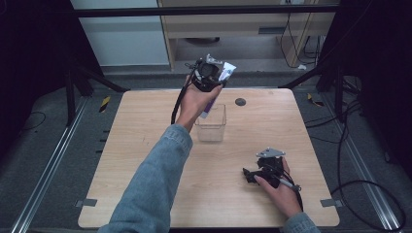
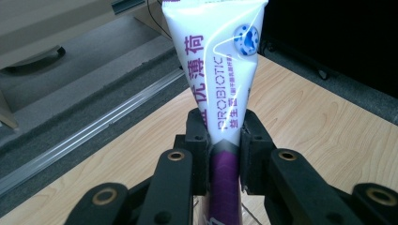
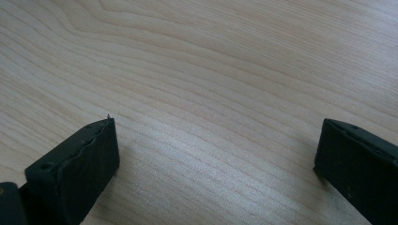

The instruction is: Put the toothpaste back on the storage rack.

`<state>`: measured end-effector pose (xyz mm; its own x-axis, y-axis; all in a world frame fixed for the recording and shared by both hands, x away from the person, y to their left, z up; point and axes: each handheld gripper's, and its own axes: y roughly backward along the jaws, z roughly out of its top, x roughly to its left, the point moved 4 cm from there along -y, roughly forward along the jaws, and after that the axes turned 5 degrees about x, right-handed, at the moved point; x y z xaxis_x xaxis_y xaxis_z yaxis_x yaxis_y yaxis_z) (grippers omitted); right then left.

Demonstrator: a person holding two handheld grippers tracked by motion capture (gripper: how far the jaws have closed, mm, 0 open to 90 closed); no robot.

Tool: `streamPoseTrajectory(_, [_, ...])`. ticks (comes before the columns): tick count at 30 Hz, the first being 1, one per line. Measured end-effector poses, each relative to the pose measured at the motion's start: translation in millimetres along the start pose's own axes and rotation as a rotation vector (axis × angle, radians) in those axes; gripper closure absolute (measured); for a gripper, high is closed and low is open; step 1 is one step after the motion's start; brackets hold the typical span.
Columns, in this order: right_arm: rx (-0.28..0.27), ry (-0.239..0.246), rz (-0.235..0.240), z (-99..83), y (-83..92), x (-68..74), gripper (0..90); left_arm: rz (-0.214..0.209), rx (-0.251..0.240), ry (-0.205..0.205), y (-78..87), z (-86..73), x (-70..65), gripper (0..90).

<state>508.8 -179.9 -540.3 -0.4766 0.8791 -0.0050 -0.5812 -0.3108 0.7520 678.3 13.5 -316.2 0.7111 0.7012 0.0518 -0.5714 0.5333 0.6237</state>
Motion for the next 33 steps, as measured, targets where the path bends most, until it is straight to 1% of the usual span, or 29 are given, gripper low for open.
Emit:
streamPoseTrajectory(2, [0.0, 0.001, -0.001, 0.0, 0.0, -0.1, 0.4, -0.006, -0.003, 0.003, -2.4, -0.2, -0.4, 76.6])
streamPoseTrajectory(3, [-0.001, 0.004, -0.001, -0.1, -0.1, -0.3, 0.4, -0.009, -0.001, -0.003, -3.4, -0.4, -0.8, 76.6])
streamPoseTrajectory(4, [-0.001, 0.004, -0.001, -0.1, -0.1, -0.3, 0.4, -0.01, 0.002, -0.011, -4.2, -0.7, -1.1, 76.6])
streamPoseTrajectory(5, [-0.001, 0.004, -0.001, -0.1, -0.1, -0.3, 0.4, -0.018, 0.012, -0.03, -5.7, -1.2, -1.7, 76.6])
streamPoseTrajectory(6, [-0.001, 0.004, -0.001, -0.1, -0.1, -0.2, 0.4, -0.02, 0.013, -0.037, -6.2, -1.4, -1.8, 76.6])
streamPoseTrajectory(9, [-0.001, 0.004, -0.001, 0.0, -0.1, -0.3, 0.4, -0.029, 0.016, -0.03, -9.5, -3.0, 0.3, 76.6])
streamPoseTrajectory(12, [-0.001, 0.004, -0.001, -0.1, -0.1, -0.3, 0.4, -0.014, 0.029, -0.044, -14.1, -5.8, 2.0, 76.5])
streamPoseTrajectory(16, [-0.002, 0.007, -0.001, 0.0, -0.1, -0.5, 0.4, -0.018, 0.024, -0.038, -18.0, -9.6, 3.3, 76.5])
streamPoseTrajectory(17, [-0.002, 0.007, -0.001, 0.0, -0.1, -0.5, 0.4, -0.006, 0.021, -0.044, -19.0, -12.4, 3.7, 76.5])
streamPoseTrajectory(20, [-0.002, 0.007, -0.002, 0.0, -0.1, -0.4, 0.5, 0.001, 0.012, -0.044, -19.6, -16.2, 4.3, 76.4])
streamPoseTrajectory(22, [-0.001, 0.007, -0.002, 0.0, -0.1, -0.4, 0.5, -0.004, 0.007, -0.034, -19.9, -18.7, 5.6, 76.4])
streamPoseTrajectory(27, [-0.002, 0.008, -0.002, 0.0, -0.1, -0.5, 0.5, -0.014, 0.014, -0.045, -22.0, -26.1, 7.5, 76.4])
streamPoseTrajectory(33, [-0.001, 0.006, -0.001, 0.0, -0.1, -0.4, 0.5, -0.013, 0.009, -0.037, -23.0, -34.0, 10.3, 76.3])
